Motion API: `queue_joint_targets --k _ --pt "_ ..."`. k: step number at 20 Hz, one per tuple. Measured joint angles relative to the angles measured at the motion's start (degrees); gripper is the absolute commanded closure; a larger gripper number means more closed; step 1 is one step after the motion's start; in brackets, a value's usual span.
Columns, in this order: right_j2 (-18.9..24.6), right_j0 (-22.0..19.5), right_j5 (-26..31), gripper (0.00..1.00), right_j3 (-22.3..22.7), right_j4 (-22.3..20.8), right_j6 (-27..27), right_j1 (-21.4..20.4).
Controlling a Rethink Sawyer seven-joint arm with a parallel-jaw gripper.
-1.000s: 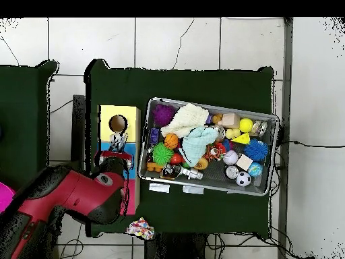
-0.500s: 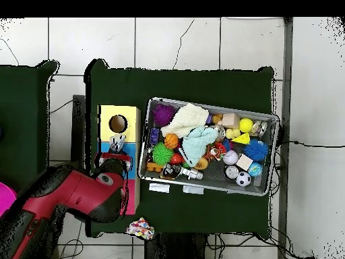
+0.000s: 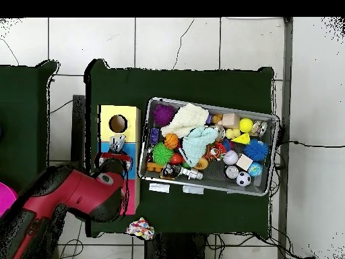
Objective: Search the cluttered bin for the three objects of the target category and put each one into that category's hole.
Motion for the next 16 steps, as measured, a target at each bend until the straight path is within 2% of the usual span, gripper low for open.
queue_joint_targets --k 4,16 --pt "1.89 -0.70 0.02 1.00 0.01 -0.34 0.00 -0.96" --pt "3.22 -1.48 0.01 1.00 0.23 -1.77 0.00 -2.26"
